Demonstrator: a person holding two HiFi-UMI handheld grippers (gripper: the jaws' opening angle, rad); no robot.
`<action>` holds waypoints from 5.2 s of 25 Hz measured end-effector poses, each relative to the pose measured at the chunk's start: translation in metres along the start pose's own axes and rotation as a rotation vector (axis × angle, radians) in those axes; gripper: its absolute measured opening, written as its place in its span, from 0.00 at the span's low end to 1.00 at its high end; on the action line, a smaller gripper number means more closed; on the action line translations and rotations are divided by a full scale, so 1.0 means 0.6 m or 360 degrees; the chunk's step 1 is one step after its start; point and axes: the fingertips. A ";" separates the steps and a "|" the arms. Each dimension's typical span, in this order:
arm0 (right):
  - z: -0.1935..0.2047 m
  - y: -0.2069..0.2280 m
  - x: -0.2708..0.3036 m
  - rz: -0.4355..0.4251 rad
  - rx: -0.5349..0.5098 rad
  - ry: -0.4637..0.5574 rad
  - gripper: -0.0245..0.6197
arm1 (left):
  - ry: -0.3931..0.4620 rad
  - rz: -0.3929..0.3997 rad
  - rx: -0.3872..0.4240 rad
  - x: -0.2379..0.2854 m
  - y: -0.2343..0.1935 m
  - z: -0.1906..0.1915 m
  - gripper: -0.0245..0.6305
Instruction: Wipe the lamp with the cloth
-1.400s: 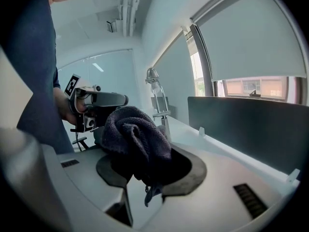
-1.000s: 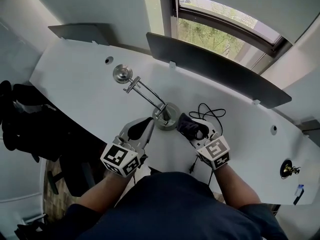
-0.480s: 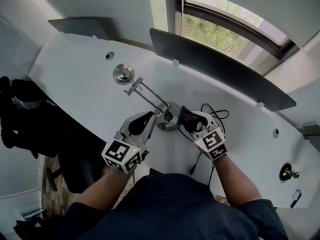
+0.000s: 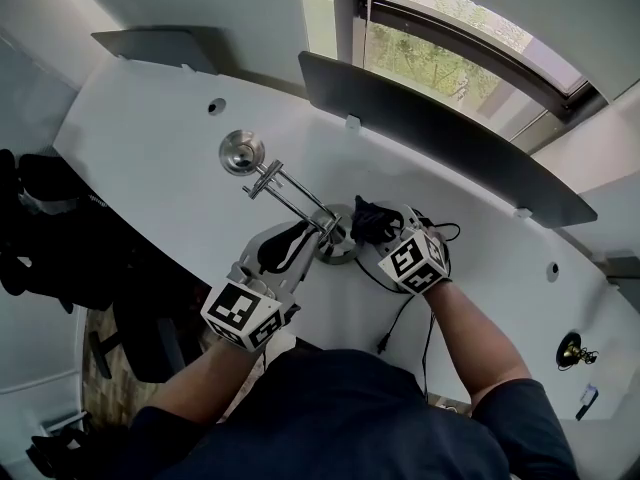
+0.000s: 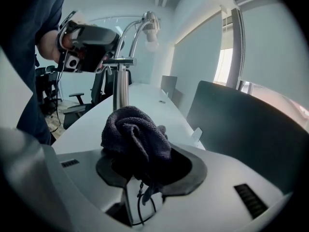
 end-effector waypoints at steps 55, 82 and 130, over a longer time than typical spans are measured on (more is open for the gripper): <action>0.143 -0.172 0.078 -0.0247 -0.0473 -0.0576 0.28 | 0.0094 0.0065 0.0002 0.017 -0.004 -0.016 0.10; 0.090 -0.256 0.096 -0.0284 -0.0424 -0.0589 0.28 | 0.0108 0.0002 0.0016 -0.048 -0.008 -0.008 0.05; -0.154 -0.283 -0.292 -0.0343 0.0821 0.0636 0.28 | 0.0215 0.0424 0.0026 -0.142 0.177 -0.053 0.05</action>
Point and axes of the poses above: the fingertips, and each gripper's own axes: x forward along the fingers, y to its right, z out of its underside, and after that the axes turned 14 degrees about x, right-handed
